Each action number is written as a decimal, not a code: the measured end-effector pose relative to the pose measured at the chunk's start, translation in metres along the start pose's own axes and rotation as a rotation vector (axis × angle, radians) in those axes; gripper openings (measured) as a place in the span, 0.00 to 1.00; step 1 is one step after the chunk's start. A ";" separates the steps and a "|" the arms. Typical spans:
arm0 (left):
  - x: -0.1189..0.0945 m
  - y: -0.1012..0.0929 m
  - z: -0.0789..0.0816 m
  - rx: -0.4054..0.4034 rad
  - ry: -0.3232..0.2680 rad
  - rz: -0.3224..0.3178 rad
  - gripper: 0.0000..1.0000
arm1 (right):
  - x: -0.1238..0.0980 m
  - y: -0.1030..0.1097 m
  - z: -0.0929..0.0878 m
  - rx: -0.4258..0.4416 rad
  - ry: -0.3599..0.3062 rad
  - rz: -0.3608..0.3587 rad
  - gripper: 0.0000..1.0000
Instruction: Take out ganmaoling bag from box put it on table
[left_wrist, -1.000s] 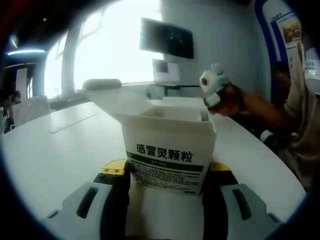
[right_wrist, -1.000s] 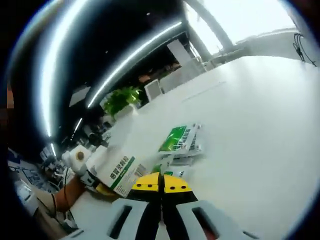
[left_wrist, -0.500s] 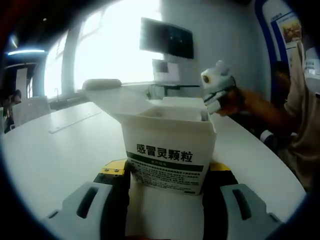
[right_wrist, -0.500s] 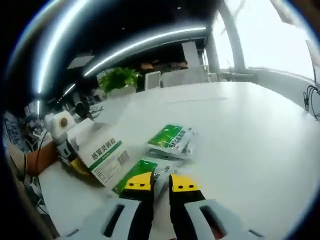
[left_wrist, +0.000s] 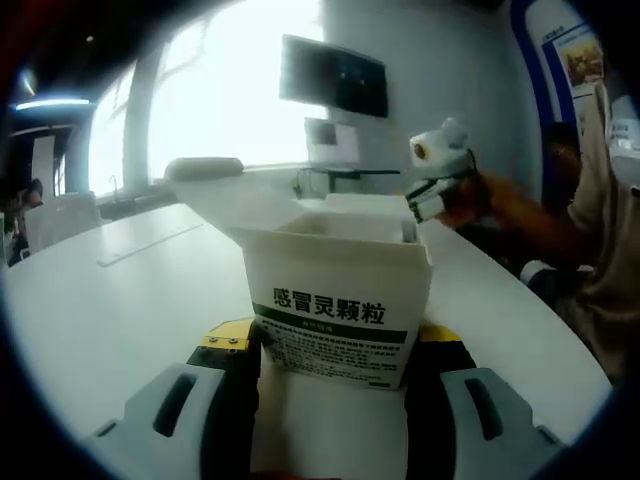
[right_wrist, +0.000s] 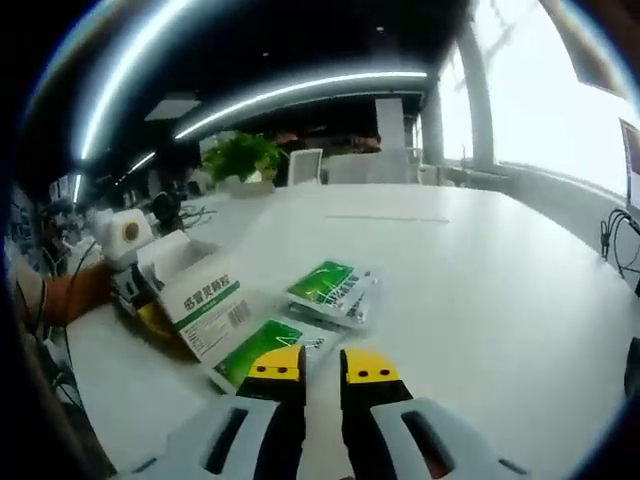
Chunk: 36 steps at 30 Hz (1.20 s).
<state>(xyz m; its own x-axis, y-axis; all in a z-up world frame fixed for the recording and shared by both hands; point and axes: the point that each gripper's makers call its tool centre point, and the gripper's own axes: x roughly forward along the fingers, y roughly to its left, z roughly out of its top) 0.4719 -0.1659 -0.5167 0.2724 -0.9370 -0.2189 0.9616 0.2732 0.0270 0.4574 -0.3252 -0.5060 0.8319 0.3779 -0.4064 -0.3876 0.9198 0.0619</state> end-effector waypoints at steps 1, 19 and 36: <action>0.000 0.000 0.000 0.000 0.000 0.000 0.49 | -0.001 -0.002 0.001 -0.004 -0.010 -0.007 0.08; 0.000 0.000 0.000 0.000 0.000 0.000 0.49 | -0.008 -0.032 0.002 -0.106 -0.108 -0.029 0.00; -0.001 -0.001 -0.001 0.003 0.001 0.000 0.49 | -0.008 -0.036 -0.007 -0.128 -0.194 -0.011 0.00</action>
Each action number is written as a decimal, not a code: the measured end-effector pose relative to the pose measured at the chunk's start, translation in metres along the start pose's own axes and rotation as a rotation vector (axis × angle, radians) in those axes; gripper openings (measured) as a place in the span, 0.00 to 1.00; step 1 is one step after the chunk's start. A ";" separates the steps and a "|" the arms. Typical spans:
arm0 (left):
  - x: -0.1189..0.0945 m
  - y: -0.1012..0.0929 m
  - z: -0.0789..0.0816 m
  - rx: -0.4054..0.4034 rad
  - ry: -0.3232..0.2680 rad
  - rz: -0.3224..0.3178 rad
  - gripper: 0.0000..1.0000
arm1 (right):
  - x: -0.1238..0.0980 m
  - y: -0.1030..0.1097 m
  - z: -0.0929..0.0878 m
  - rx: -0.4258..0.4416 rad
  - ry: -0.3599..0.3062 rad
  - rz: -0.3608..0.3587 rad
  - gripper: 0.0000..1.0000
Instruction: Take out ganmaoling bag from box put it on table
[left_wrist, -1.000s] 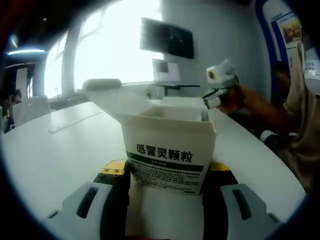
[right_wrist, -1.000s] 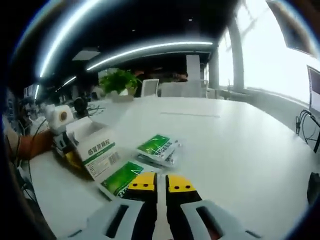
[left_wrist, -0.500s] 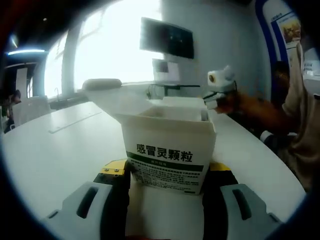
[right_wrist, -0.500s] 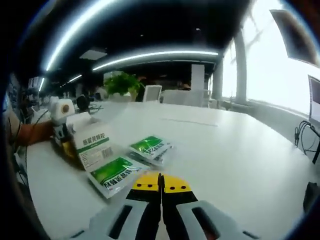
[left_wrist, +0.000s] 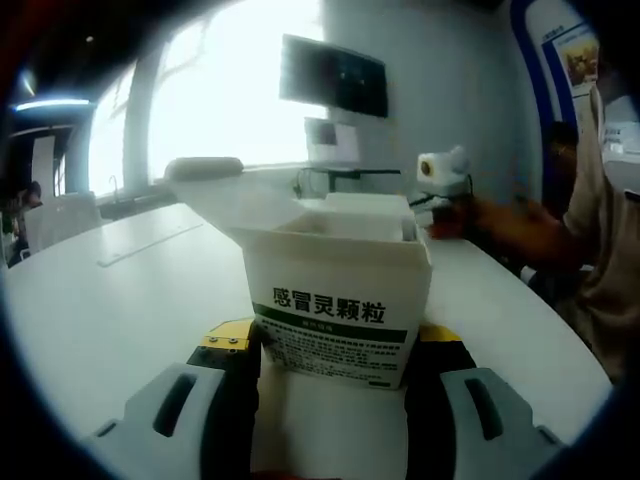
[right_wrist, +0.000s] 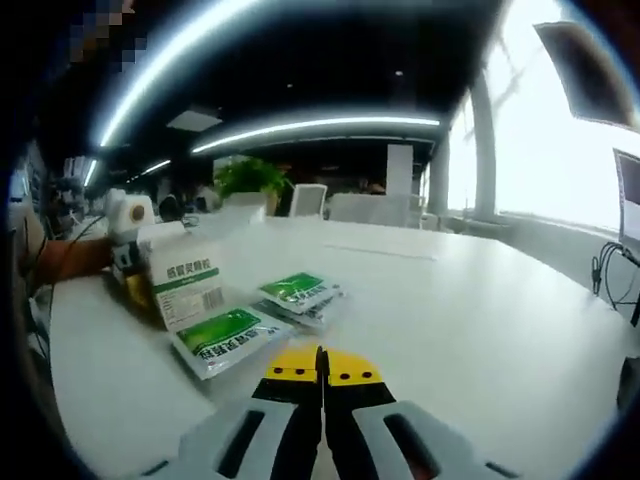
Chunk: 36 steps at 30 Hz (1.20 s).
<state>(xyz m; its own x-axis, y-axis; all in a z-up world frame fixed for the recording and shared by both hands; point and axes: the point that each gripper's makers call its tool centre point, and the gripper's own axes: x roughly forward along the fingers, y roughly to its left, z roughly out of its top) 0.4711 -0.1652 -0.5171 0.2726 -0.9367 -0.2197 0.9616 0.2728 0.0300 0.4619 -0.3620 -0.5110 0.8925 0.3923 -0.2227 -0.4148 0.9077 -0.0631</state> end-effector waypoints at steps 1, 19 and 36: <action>0.000 0.000 0.000 0.000 0.000 0.000 0.49 | 0.000 0.000 0.000 0.000 -0.001 0.000 0.00; 0.001 0.000 -0.001 0.003 0.004 0.000 0.49 | -0.004 0.003 0.004 -0.063 -0.043 -0.023 0.00; 0.001 0.001 -0.001 0.007 0.006 0.001 0.49 | -0.002 0.007 0.002 -0.122 -0.029 -0.019 0.00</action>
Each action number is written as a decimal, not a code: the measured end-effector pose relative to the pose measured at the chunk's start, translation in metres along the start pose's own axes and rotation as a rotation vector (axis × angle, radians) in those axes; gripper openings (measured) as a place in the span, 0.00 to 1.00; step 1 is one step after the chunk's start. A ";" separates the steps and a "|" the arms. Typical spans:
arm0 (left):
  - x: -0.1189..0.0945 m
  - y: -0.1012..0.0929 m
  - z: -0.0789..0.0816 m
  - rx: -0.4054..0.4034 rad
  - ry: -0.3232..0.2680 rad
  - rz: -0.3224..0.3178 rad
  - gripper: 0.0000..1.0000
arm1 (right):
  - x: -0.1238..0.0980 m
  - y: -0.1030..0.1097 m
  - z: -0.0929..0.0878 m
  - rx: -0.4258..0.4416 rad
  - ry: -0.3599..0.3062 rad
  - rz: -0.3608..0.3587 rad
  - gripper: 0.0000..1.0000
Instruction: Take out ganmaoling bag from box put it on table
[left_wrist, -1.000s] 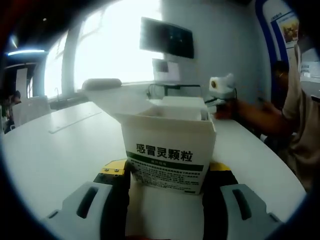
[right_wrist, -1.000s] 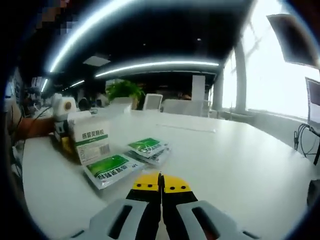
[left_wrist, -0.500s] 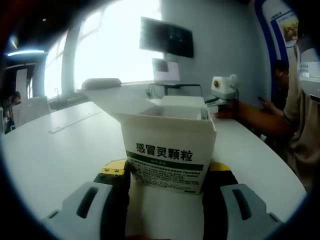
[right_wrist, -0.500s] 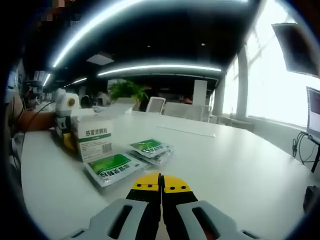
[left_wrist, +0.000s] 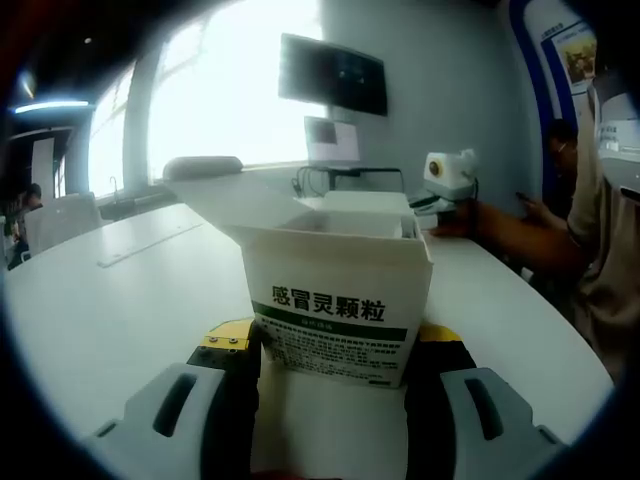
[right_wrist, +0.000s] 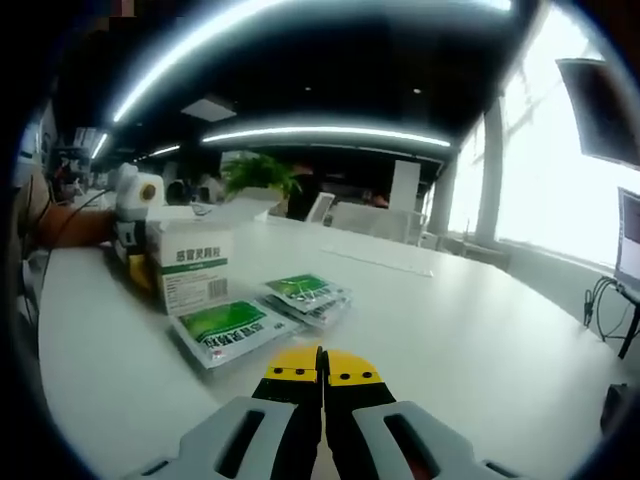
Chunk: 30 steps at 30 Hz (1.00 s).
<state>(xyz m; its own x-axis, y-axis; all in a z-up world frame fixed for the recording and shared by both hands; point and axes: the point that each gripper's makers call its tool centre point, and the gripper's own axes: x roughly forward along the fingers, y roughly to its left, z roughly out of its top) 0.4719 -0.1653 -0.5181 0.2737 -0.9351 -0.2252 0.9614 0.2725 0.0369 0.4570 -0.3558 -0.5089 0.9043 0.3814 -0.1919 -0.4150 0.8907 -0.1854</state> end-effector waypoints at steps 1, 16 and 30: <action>0.000 0.000 0.000 0.000 0.000 0.000 0.49 | 0.000 0.000 0.000 -0.002 0.000 0.000 0.00; 0.000 0.000 0.000 0.003 0.001 0.001 0.49 | -0.001 -0.002 0.000 -0.010 -0.004 -0.012 0.00; 0.000 0.000 -0.001 0.003 0.001 0.000 0.49 | -0.001 -0.001 0.000 -0.020 -0.004 -0.012 0.00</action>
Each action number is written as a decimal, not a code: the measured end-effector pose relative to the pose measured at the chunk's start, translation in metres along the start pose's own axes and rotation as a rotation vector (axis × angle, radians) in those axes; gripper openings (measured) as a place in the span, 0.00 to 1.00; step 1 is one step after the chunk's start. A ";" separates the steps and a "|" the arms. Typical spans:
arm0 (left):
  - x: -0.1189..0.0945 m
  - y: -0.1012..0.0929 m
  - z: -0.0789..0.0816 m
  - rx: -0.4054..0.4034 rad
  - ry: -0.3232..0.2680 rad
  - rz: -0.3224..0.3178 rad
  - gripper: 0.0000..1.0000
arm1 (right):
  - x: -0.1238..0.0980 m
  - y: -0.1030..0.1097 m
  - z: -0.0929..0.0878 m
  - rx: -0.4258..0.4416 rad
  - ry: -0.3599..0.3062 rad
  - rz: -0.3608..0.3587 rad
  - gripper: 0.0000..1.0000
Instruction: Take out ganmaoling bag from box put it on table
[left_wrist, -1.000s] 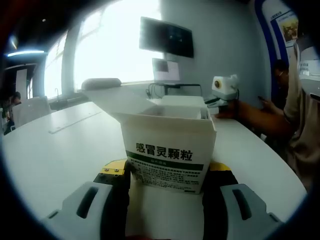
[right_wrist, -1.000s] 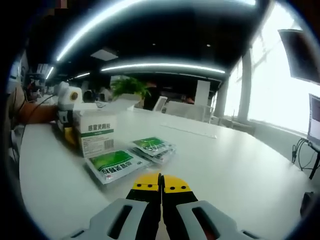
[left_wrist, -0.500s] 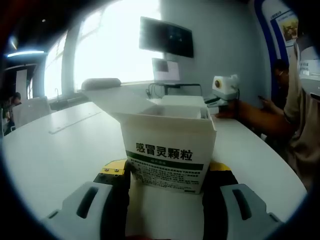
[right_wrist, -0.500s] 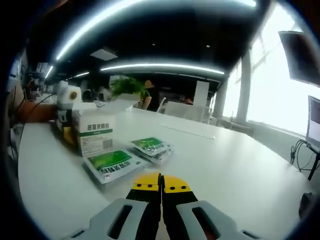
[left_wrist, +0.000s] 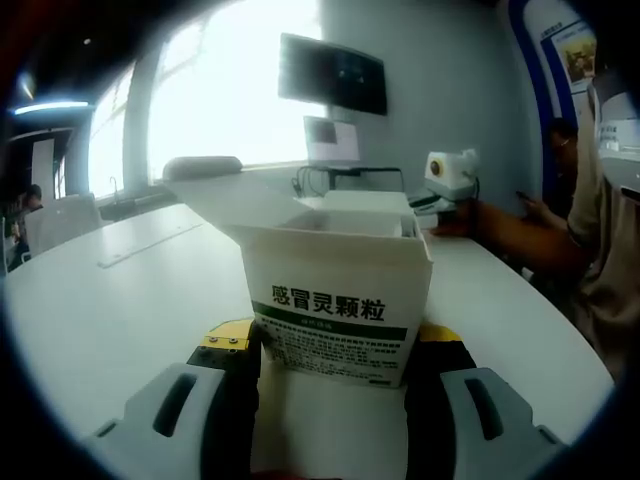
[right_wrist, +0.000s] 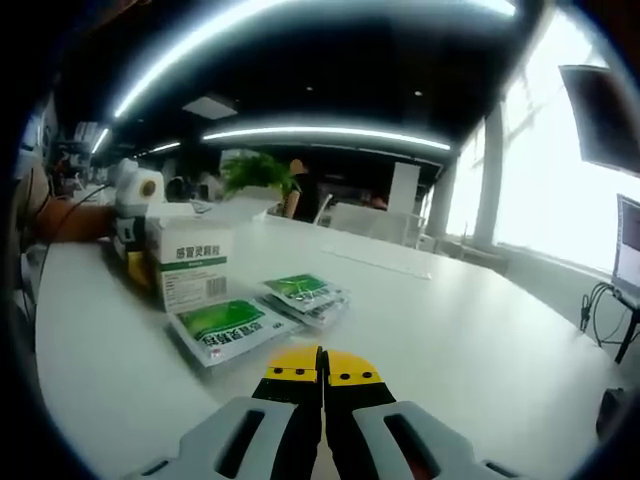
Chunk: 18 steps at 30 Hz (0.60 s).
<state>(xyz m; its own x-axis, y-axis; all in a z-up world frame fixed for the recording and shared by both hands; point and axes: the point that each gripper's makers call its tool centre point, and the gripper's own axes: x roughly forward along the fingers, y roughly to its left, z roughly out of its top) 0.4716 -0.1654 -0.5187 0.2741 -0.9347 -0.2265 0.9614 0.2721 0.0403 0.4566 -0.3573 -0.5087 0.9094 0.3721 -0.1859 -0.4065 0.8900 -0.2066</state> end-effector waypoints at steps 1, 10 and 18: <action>0.000 0.000 0.000 0.000 0.000 0.000 0.49 | 0.000 0.000 0.000 -0.001 0.000 0.000 0.00; 0.001 0.000 0.000 0.002 0.001 0.001 0.49 | 0.000 0.000 -0.001 -0.007 0.005 0.001 0.00; 0.000 0.000 0.000 0.002 0.001 0.000 0.49 | 0.001 0.001 -0.001 -0.020 0.009 -0.002 0.00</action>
<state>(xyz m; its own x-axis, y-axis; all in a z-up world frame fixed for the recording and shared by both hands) 0.4719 -0.1657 -0.5189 0.2745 -0.9343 -0.2274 0.9613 0.2721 0.0423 0.4567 -0.3567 -0.5099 0.9095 0.3676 -0.1941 -0.4061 0.8855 -0.2258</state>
